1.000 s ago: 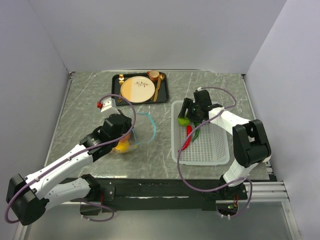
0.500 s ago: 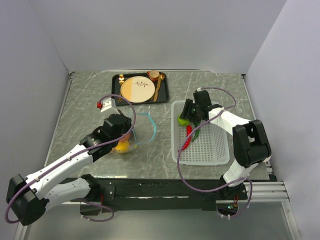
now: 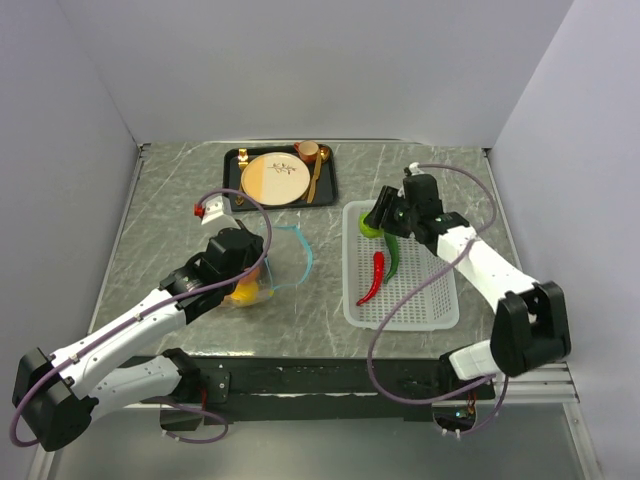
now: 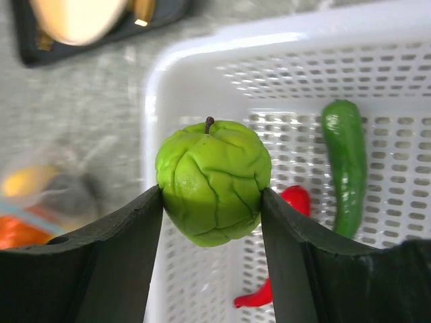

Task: Place the food in the zip-top bag and seal the zipper
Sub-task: Pick up the fake fruit from the bin, then place the fake fruit in the zipper food storage bag.

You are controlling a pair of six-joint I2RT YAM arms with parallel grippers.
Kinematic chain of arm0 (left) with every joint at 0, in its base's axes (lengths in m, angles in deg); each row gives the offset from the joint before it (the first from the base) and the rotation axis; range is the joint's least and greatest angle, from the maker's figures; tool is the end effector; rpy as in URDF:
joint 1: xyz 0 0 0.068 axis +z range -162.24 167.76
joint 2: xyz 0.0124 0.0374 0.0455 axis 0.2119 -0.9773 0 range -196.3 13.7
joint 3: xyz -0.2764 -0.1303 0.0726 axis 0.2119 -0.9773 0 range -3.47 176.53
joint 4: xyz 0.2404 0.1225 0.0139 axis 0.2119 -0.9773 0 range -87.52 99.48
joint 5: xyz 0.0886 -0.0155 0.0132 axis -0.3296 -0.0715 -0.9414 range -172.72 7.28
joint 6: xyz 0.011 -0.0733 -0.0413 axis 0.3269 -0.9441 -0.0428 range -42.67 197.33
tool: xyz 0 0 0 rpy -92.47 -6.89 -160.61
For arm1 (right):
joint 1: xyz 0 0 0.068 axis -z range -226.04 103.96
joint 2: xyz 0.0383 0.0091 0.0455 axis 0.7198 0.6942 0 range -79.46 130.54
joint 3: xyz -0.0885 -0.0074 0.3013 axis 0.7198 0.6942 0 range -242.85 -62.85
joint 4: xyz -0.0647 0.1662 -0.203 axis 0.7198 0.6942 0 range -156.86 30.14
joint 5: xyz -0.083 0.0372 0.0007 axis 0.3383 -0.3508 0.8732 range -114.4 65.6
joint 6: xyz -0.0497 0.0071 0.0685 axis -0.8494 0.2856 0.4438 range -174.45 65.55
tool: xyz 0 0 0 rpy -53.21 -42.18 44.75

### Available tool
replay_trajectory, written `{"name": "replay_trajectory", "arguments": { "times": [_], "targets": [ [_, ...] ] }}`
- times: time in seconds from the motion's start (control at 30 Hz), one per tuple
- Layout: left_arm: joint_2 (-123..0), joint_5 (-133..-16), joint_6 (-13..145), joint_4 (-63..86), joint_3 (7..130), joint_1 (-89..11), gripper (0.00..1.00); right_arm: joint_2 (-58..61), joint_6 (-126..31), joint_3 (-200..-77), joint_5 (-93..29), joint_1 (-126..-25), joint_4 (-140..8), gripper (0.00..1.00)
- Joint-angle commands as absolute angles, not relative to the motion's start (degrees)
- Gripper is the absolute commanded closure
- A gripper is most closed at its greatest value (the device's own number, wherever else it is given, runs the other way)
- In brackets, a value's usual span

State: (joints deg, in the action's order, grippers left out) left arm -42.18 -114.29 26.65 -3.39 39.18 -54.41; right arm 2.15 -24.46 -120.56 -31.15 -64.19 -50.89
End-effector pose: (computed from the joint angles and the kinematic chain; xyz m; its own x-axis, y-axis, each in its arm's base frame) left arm 0.1988 -0.1275 0.3070 -0.3796 -0.5456 -0.7472 -0.1107 0.8286 -0.5488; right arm 0.3259 0.1160 0.2736 -0.7251 0.2847 -0.6271 -0.0377 0.8928 0.4490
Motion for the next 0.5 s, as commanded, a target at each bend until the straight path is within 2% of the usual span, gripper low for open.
{"name": "replay_trajectory", "arguments": {
  "times": [0.0, 0.2, 0.47],
  "targets": [
    [-42.5, -113.2, 26.8, -1.1, 39.5, -54.2, 0.99, -4.8, -22.5, -119.8, -35.5, -65.6, -52.2, 0.57],
    [-43.2, -112.3, 26.4, -0.7, 39.9, -54.1, 0.99, -9.2, -19.1, -118.8, -38.7, -72.0, -55.6, 0.56],
    [-42.2, -112.1, 26.4, -1.6, 40.1, -54.2, 0.99, -5.2, -16.3, -120.9, -40.0, -82.7, -59.6, 0.56]
  ]
}}
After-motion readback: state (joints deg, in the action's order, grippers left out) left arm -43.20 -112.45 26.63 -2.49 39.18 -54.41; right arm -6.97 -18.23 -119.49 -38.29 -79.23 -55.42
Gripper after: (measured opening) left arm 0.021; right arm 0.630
